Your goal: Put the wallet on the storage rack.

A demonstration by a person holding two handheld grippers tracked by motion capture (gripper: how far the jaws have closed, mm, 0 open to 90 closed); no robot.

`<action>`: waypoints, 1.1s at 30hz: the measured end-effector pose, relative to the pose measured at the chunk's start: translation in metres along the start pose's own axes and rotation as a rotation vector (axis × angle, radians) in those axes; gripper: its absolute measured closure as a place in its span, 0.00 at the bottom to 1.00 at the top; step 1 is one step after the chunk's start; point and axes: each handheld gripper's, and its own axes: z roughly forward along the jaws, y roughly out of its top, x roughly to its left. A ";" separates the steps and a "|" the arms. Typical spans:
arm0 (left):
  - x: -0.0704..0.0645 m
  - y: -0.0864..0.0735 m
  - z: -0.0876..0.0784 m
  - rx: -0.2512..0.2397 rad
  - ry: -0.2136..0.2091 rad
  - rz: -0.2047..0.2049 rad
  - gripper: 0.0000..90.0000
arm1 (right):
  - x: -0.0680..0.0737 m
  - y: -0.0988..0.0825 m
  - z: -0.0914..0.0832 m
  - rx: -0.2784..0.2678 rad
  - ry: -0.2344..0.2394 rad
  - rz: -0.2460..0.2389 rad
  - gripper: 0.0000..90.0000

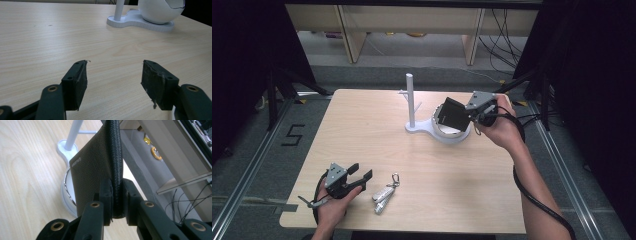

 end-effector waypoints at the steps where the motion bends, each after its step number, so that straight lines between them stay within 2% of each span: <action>1: 0.000 0.000 0.000 0.000 0.000 0.000 0.41 | -0.001 0.000 0.001 -0.003 -0.005 -0.004 0.89; 3: 0.000 0.000 0.000 -0.001 0.000 -0.001 0.40 | -0.001 0.001 0.004 0.002 -0.001 0.010 0.89; 4: 0.000 0.000 0.000 -0.002 -0.001 -0.002 0.41 | -0.002 0.002 0.005 -0.004 -0.004 -0.001 0.89; 5: 0.000 0.000 0.000 -0.001 -0.001 -0.002 0.41 | -0.001 0.002 0.006 0.002 -0.005 0.011 0.89; 13: 0.001 0.000 0.000 -0.002 -0.003 -0.005 0.40 | -0.002 0.006 0.018 0.005 -0.010 0.004 0.89; 33: 0.000 0.000 0.000 0.000 -0.003 -0.003 0.40 | -0.004 0.000 0.043 0.043 -0.016 0.000 0.89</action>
